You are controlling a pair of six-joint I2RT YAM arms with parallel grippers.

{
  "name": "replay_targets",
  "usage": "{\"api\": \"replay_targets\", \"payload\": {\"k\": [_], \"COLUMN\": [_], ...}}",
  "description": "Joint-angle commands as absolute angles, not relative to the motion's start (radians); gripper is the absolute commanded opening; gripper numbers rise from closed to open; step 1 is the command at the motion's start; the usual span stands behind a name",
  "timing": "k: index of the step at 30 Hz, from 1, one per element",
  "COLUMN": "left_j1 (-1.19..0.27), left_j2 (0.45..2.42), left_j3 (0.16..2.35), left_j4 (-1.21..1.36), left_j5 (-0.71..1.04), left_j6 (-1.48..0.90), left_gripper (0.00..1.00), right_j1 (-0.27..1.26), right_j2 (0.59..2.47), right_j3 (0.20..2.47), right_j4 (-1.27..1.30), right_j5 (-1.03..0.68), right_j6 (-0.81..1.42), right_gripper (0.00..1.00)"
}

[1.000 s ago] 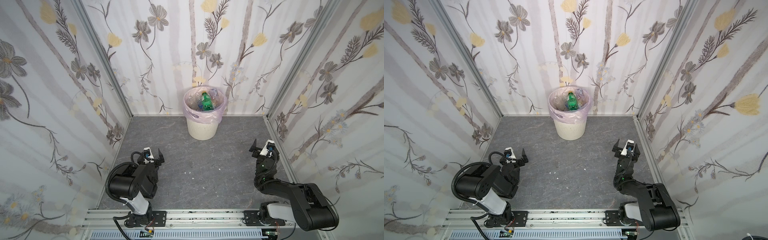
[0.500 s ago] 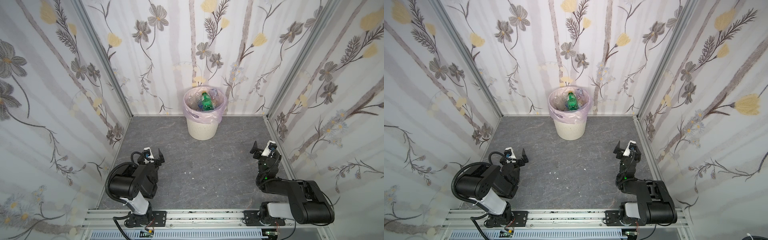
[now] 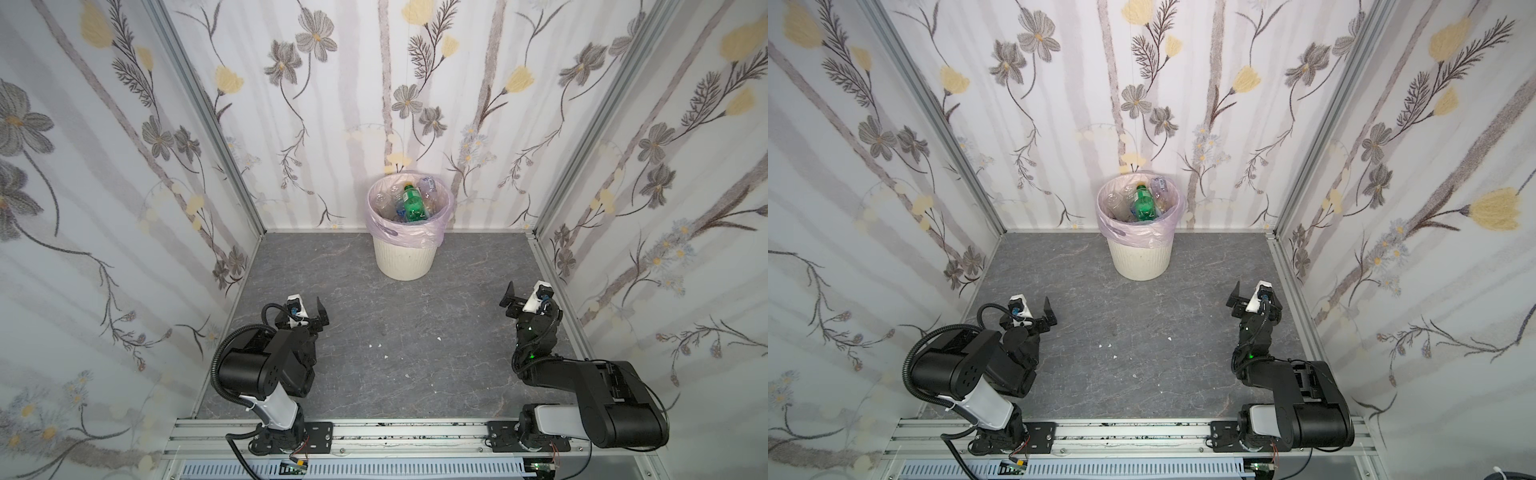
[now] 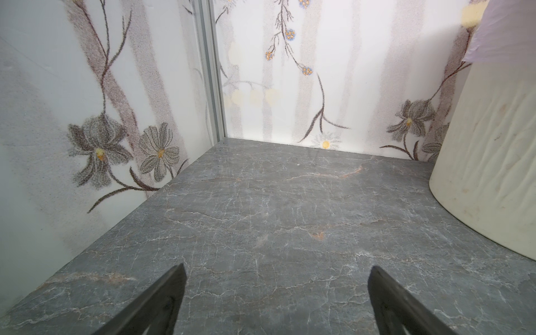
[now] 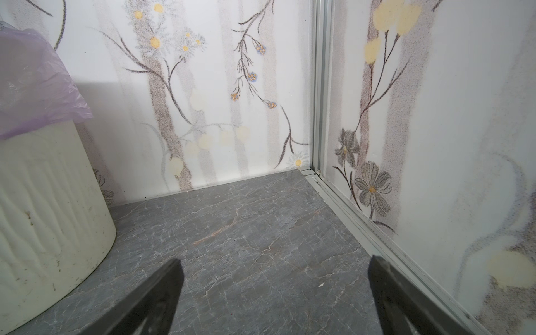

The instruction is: Throw the plastic bottles in the bin

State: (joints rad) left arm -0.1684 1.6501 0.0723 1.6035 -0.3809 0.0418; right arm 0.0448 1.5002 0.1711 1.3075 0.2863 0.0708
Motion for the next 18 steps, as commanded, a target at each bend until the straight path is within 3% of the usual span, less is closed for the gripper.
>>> {"api": "replay_targets", "payload": {"k": [1, 18], "left_j1": [-0.167, -0.167], "left_j2": [1.649, 1.648], "left_j3": [0.074, 0.074], "left_j4": [1.75, 1.75], "left_j5": [-0.377, -0.378], "left_j6": [0.042, 0.042], "left_gripper": [1.0, 1.0], "right_j1": [0.046, 0.057], "right_j2": [1.503, 1.507], "right_j3": [0.178, 0.184], "right_j4": [1.347, 1.341], "right_j5": [0.281, 0.274], "right_j6": [0.075, 0.056], "right_gripper": [1.0, 1.0]}}
